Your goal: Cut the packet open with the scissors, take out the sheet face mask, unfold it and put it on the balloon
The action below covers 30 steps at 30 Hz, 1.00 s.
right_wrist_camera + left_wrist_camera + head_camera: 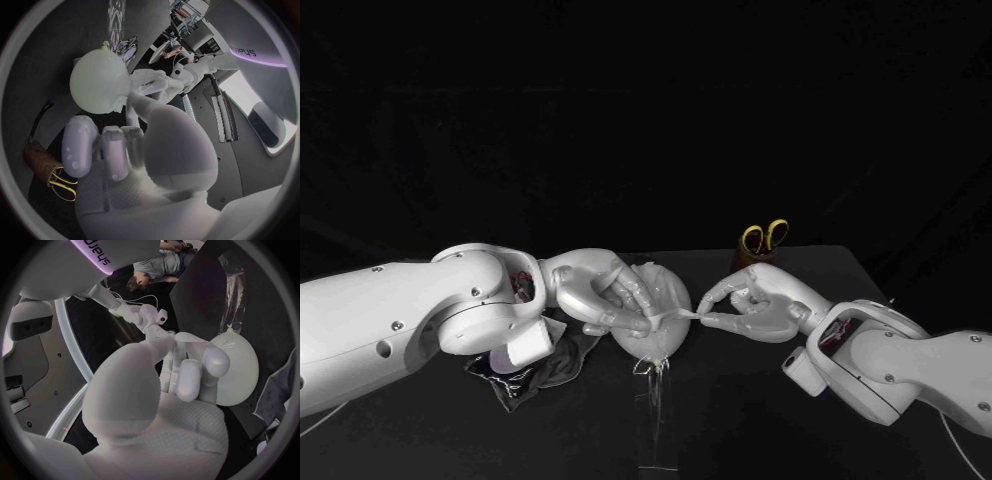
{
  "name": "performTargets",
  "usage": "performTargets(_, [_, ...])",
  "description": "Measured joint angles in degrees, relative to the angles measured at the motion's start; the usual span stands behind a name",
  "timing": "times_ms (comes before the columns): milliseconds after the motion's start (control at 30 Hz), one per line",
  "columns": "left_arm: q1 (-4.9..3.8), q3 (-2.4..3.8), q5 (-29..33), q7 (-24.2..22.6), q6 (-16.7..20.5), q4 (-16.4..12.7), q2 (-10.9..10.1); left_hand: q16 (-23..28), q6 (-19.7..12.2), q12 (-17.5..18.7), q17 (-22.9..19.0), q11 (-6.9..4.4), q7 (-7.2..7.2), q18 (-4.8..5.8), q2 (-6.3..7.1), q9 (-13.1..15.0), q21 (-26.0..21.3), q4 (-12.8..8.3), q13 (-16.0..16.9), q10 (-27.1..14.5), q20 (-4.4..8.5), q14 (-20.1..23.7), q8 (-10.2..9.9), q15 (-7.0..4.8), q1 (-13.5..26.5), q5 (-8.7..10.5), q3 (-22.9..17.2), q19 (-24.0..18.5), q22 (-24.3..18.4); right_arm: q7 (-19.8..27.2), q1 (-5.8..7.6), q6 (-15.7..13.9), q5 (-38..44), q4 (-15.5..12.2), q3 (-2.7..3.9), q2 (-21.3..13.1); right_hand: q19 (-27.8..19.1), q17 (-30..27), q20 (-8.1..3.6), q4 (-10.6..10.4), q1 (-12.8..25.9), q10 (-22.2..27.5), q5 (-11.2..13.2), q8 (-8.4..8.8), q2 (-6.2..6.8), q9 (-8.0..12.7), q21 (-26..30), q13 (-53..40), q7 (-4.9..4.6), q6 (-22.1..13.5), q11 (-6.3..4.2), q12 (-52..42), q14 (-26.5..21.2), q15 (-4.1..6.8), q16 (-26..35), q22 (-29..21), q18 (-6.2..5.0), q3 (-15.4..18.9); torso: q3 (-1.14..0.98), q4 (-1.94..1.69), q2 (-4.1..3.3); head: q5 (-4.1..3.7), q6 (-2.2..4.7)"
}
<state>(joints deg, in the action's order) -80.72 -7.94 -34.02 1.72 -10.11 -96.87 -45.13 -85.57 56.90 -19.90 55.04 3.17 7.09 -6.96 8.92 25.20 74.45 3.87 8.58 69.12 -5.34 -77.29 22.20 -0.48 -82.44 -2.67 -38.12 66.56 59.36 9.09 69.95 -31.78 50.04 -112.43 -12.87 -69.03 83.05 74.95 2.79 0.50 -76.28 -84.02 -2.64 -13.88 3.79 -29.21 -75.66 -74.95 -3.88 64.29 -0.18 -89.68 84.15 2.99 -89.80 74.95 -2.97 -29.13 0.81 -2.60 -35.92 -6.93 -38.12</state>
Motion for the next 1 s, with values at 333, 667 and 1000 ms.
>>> performTargets(333, [1.56, -0.25, -7.1, 1.7, 1.4, 0.0, 0.3, 0.5, -7.8, 0.9, -4.4, 1.01, 1.32, 0.32, 2.88, 2.2, -2.9, 1.5, 0.3, -3.7, -0.62, 1.8, -5.6, 0.97, 4.8, -0.30, 3.1, -3.5, -4.4, -0.6, -1.27, -1.1, 1.5, 1.1, 0.00, 1.3, -0.1, 0.0, 0.09, -0.1, 0.0, 0.0, 0.0, 0.08, 0.00, 0.0, 0.5, 0.0, 0.01, 0.0, 0.00, -0.1, 0.0, -0.01, 0.0, 0.0, 0.00, -0.1, 0.05, -0.06, -0.03, -0.40, -0.79])
performTargets(667, [2.34, -0.43, -11.7, 3.2, 2.0, 0.6, 0.5, 1.4, -8.9, 2.6, -7.6, 2.67, 2.15, -0.58, 6.17, 0.9, -5.0, 3.9, -0.3, -6.8, -1.62, 3.6, -7.3, 2.33, 7.7, -0.30, 7.6, -5.4, -7.2, -1.6, -1.62, -3.1, 2.5, 2.3, 0.00, 2.0, -0.3, -0.1, -0.11, 0.1, 0.2, 0.0, 0.0, -0.06, 0.15, -0.4, 1.8, 0.0, -0.01, -0.1, 0.00, -0.1, 0.0, -0.02, 0.2, 0.0, 0.01, -0.3, 0.03, -0.09, -0.02, -0.46, -1.34])
performTargets(1000, [2.55, -0.45, -13.5, 3.8, 2.0, 0.3, -0.2, 1.4, -7.7, 2.6, -7.1, 2.67, 2.32, -0.57, 6.78, 0.5, -5.3, 5.0, -0.2, -6.8, -2.26, 3.6, -7.8, 2.34, 7.7, -0.30, 11.2, -4.7, -6.8, -2.4, -1.91, -3.4, 3.3, 2.7, 0.01, 1.9, -0.4, 0.0, 0.01, 0.1, 0.2, 0.0, 0.1, -0.06, 0.15, -0.4, 1.8, 0.0, 0.00, -0.2, 0.00, -0.1, 0.0, -0.03, 0.0, 0.0, 0.01, -0.3, 0.01, -0.05, 0.04, -0.34, -2.11])
